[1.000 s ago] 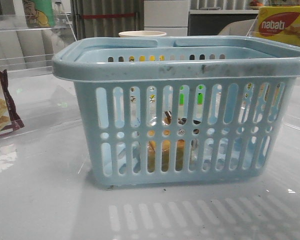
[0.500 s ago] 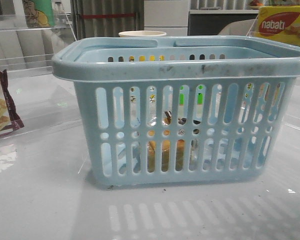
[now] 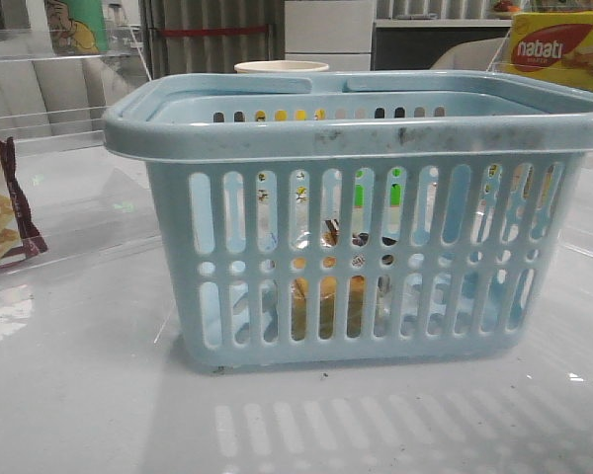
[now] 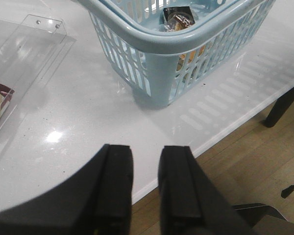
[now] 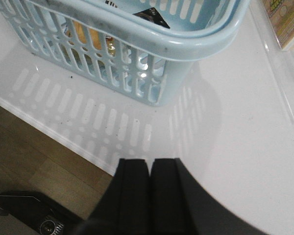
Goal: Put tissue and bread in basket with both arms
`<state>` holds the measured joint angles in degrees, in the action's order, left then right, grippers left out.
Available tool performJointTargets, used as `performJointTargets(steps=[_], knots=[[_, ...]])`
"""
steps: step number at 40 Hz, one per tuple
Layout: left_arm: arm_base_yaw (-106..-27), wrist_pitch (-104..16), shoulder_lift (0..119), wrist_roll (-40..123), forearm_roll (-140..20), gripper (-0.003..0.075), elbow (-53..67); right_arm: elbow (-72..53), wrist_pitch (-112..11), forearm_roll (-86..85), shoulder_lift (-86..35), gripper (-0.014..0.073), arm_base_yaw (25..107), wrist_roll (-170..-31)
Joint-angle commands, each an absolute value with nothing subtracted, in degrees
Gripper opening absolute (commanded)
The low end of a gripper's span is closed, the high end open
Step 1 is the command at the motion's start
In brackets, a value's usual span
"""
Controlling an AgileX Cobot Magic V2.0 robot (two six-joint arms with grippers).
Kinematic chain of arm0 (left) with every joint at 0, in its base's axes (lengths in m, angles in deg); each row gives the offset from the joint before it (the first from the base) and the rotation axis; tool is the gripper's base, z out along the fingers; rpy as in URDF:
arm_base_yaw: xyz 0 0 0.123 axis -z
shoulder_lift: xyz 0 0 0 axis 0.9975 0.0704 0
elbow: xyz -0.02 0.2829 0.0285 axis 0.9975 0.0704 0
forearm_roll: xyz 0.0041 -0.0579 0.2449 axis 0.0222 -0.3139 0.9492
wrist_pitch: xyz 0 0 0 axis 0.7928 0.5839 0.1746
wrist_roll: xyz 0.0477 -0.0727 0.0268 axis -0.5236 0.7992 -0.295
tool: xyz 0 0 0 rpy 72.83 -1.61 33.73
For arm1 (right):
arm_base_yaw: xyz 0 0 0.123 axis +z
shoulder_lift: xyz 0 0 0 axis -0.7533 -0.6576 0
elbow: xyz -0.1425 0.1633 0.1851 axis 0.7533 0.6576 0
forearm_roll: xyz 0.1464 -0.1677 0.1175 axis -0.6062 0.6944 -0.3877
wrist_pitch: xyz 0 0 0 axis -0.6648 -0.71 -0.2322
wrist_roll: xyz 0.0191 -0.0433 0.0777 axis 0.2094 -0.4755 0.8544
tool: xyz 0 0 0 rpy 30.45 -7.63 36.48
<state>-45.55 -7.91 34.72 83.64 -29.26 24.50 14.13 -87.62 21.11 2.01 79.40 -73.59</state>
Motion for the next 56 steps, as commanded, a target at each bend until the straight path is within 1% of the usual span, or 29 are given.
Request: performJointTargets(steps=[1, 3, 33, 39, 43, 47, 56], knots=[[-45.41, -11.94, 34.85, 84.15, -29.01, 0.0125, 22.95, 12.57, -84.33, 21.13, 1.81, 0.0052, 79.47, -73.67], [-45.41, -11.94, 34.85, 84.15, -29.01, 0.0087, 22.95, 12.57, -84.33, 21.09, 1.81, 0.0055, 79.47, -73.67], [-45.96, -11.94, 34.27, 84.15, -28.72, 0.0091, 22.95, 12.57, -84.79, 21.09, 1.81, 0.0055, 79.47, -73.67], [-52.24, -13.59, 32.21, 83.74, -28.17, 0.0091, 23.07, 12.57, -84.79, 21.09, 1.81, 0.0055, 79.47, -73.67], [-57.4, -18.6, 29.8, 79.21, -30.26, 0.0091, 24.71, 12.57, -84.79, 21.09, 1.81, 0.0055, 79.47, -73.67], [-62.52, -24.44, 26.71, 73.28, -33.7, 0.0091, 28.71, 12.57, -84.79, 21.09, 1.81, 0.0055, 79.47, -73.67], [-73.49, -36.27, 18.72, 73.14, -34.43, 0.0091, 41.7, 12.57, -84.83, 21.09, 1.81, 0.0055, 79.47, -73.67]])
